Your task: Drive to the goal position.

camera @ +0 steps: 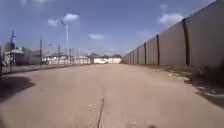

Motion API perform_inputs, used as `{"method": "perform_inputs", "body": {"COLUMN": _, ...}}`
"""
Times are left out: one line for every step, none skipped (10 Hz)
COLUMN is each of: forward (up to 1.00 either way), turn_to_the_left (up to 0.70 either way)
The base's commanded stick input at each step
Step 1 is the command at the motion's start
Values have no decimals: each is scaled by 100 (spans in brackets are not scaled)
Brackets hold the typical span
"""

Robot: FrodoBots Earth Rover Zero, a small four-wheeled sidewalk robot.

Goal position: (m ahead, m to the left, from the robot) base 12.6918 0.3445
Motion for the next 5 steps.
{"method": "perform_inputs", "body": {"forward": 100, "turn_to_the_left": 0}}
{"method": "perform_inputs", "body": {"forward": 100, "turn_to_the_left": 0}}
{"method": "perform_inputs", "body": {"forward": 100, "turn_to_the_left": 0}}
{"method": "perform_inputs", "body": {"forward": 100, "turn_to_the_left": 0}}
{"method": "perform_inputs", "body": {"forward": 100, "turn_to_the_left": 0}}
